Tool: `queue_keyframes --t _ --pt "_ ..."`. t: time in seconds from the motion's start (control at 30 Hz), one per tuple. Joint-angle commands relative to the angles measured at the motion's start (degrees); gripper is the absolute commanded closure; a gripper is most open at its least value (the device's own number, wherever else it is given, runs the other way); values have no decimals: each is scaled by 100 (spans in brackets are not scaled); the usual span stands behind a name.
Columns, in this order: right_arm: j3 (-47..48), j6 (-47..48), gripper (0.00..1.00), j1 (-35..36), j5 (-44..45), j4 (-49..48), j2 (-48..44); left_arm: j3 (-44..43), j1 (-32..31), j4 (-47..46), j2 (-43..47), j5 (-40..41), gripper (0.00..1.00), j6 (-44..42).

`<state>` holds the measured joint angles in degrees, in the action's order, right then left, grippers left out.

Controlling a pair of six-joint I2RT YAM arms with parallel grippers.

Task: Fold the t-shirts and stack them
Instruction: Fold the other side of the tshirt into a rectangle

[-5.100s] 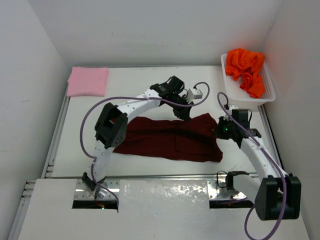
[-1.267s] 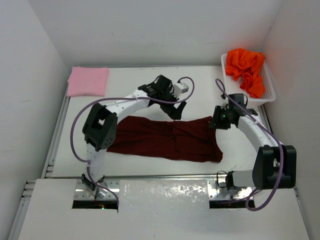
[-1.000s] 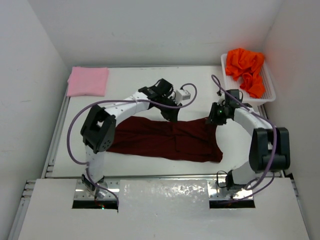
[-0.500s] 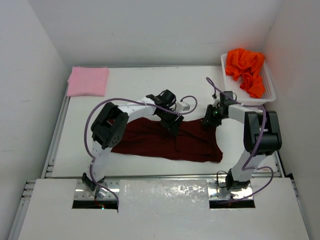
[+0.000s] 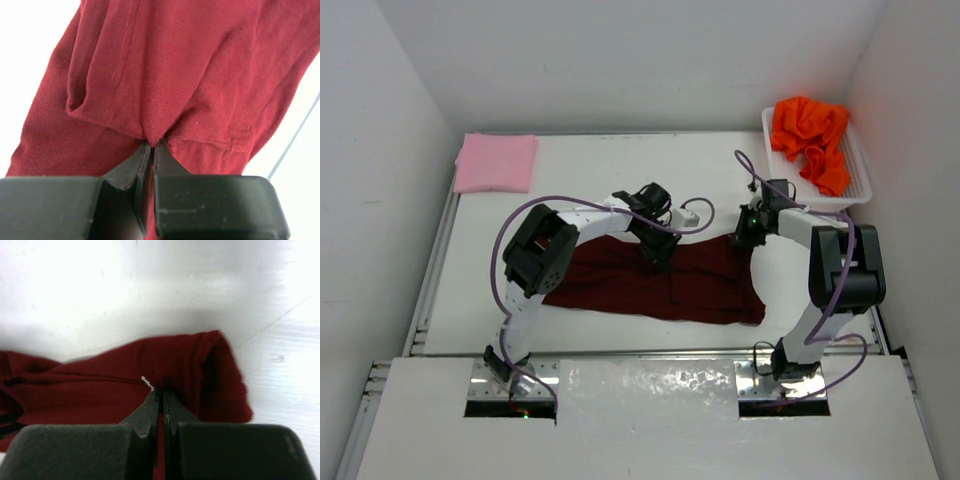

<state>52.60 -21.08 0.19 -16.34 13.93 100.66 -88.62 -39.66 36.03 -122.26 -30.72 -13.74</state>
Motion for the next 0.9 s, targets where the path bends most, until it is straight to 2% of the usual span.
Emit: queue_keyframes --t 0.0,0.27,0.33,0.37,0.4,0.43,0.53,0.6,0.63,0.67,0.77,0.83,0.87 --pt "49 -71 100 -158 456 -435 -380 29 11 342 431 -145 100 -506" --pt "110 -159 100 -159 465 -550 -108 56 -16 536 282 -382 100 -780" --pt "84 -125 99 -150 387 -576 -117 3 -16 536 246 -391 85 -771" --pt "110 -90 94 -150 342 -541 -117 -24 -16 537 246 -373 78 -762" --pt "145 -2 86 -150 290 -480 -100 -41 -16 537 229 -373 71 -762" --pt "241 42 71 -150 237 -297 -82 -111 -16 580 229 -330 67 -779" --pt "373 209 56 -150 184 11 -230 -348 -7 755 237 -198 48 -867" --pt "400 315 51 -150 297 179 -519 -576 37 931 281 -171 27 -894" --pt "418 333 50 -150 324 232 -626 -656 55 984 299 -189 21 -903" --pt "435 385 49 -150 342 302 -731 -744 81 1028 351 -206 3 -903" --pt "532 394 46 -150 525 715 -1178 -1086 169 1160 474 -277 0 -780" --pt "541 351 38 -150 710 1266 -1425 -1306 318 1222 562 -277 0 -727" --pt "524 315 31 -150 841 1522 -1670 -1368 397 1274 676 -259 0 -727"
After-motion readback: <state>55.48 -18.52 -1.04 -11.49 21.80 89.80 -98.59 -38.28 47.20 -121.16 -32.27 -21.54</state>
